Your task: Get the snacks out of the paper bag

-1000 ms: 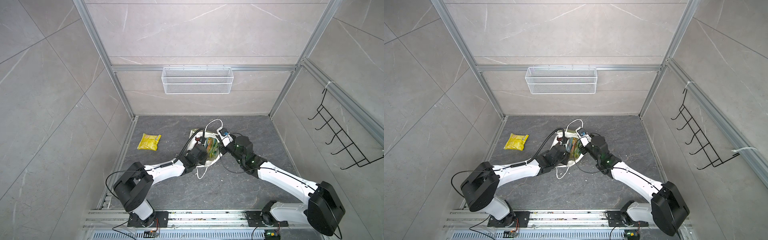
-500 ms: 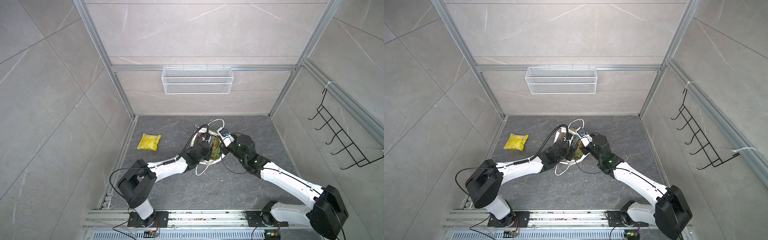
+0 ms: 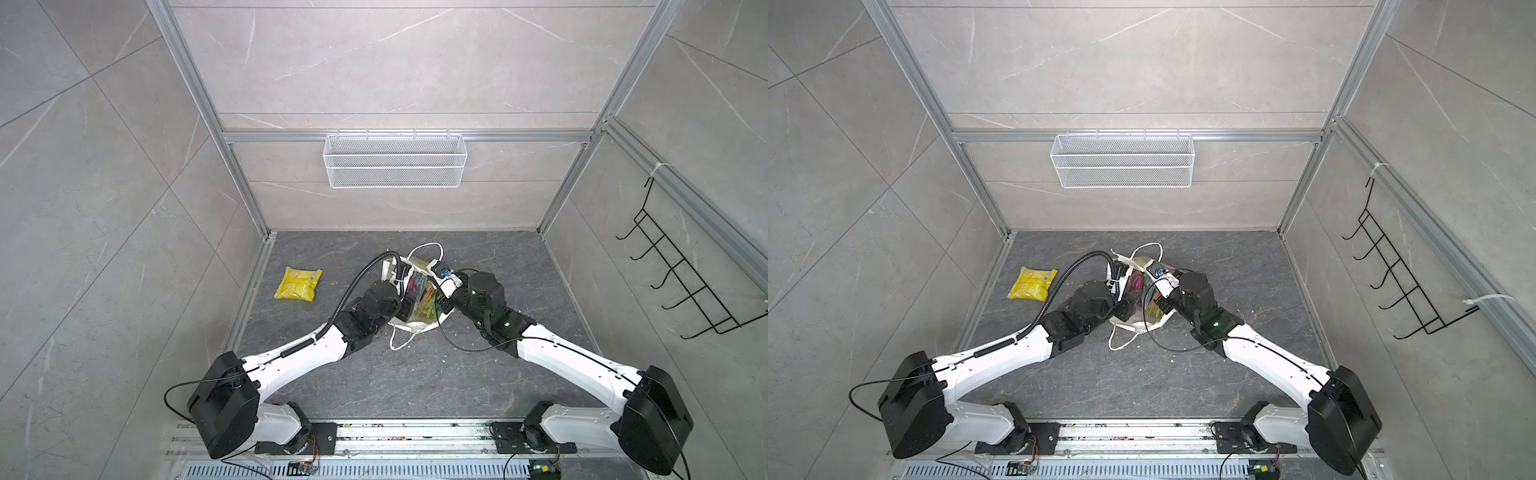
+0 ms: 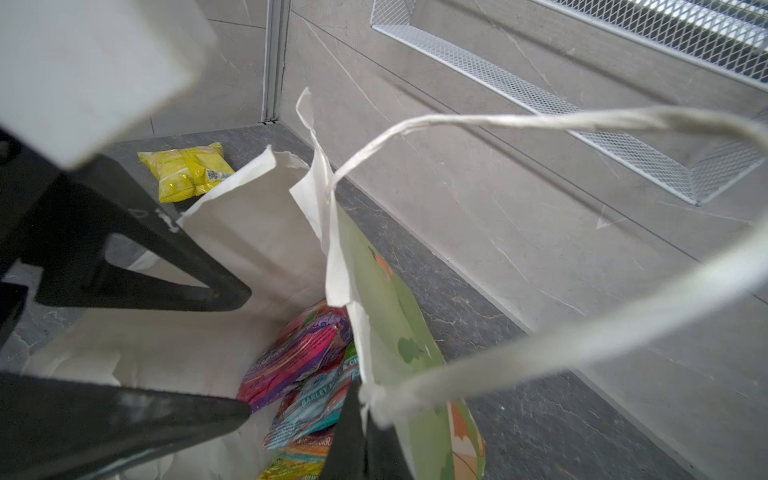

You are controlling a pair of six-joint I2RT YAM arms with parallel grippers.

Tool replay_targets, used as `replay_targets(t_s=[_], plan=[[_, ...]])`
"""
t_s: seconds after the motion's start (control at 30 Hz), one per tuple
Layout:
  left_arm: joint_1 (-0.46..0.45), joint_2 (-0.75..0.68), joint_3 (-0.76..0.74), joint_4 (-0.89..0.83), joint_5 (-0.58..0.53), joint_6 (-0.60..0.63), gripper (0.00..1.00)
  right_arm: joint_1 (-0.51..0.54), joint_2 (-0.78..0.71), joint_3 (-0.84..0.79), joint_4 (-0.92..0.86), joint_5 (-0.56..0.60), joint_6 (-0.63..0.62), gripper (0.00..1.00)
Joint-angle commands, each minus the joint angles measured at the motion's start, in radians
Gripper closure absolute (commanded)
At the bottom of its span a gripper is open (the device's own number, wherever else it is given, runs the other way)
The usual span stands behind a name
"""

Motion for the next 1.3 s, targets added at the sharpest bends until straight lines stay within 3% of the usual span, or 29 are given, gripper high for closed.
replay_targets(t_s=[0.0, 0.23, 0.73, 1.07, 1.17, 1.27], plan=[[0.005, 0.028, 0.052, -0.039, 0.064, 0.039, 0.44, 0.012, 0.015, 0.005, 0.020, -0.011, 0.000, 1.00], [0.004, 0.127, 0.122, -0.068, 0.088, 0.029, 0.52, 0.018, 0.015, -0.003, 0.031, -0.004, 0.010, 1.00], [0.005, 0.318, 0.202, -0.066, -0.083, 0.036, 0.53, 0.020, -0.006, -0.032, 0.069, -0.009, 0.010, 1.00], [0.008, 0.363, 0.191, -0.025, -0.147, 0.033, 0.68, 0.019, -0.035, -0.050, 0.079, 0.012, 0.006, 1.00], [0.014, 0.370, 0.183, -0.018, -0.145, 0.019, 0.79, 0.019, -0.037, -0.055, 0.091, 0.017, 0.008, 1.00], [0.018, 0.370, 0.166, 0.000, -0.141, 0.005, 0.79, 0.018, -0.044, -0.051, 0.094, 0.026, 0.015, 1.00]])
